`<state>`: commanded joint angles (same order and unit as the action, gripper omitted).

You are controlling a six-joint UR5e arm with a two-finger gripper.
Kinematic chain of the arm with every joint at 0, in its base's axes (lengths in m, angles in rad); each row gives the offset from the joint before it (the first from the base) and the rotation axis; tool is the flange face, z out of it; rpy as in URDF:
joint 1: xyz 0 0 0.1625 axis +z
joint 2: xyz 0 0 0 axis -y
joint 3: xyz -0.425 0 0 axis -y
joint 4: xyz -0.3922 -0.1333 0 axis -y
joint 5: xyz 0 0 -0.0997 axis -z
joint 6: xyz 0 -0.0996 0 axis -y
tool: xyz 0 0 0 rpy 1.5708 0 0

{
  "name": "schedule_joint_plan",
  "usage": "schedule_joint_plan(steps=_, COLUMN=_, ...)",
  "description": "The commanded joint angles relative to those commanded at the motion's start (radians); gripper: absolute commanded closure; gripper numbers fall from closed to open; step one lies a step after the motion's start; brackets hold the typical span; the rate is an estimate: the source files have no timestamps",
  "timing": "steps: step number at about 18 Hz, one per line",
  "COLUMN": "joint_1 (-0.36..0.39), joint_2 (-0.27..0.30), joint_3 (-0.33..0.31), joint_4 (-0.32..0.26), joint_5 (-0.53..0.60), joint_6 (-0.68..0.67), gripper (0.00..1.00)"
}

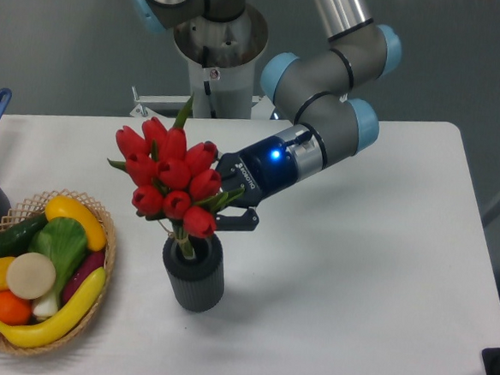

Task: Insert the flowers into the vase
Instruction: 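Lower the tulip stems into the black vase opening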

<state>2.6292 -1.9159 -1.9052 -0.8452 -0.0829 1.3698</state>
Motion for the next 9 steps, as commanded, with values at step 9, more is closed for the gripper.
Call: schedule_joint_plan(steps=9, joint_1=0.012, joint_2=-0.040, joint_3=-0.015, joint_4=0.008, joint_5=0.014, joint_6=0.043, gripper=0.63)
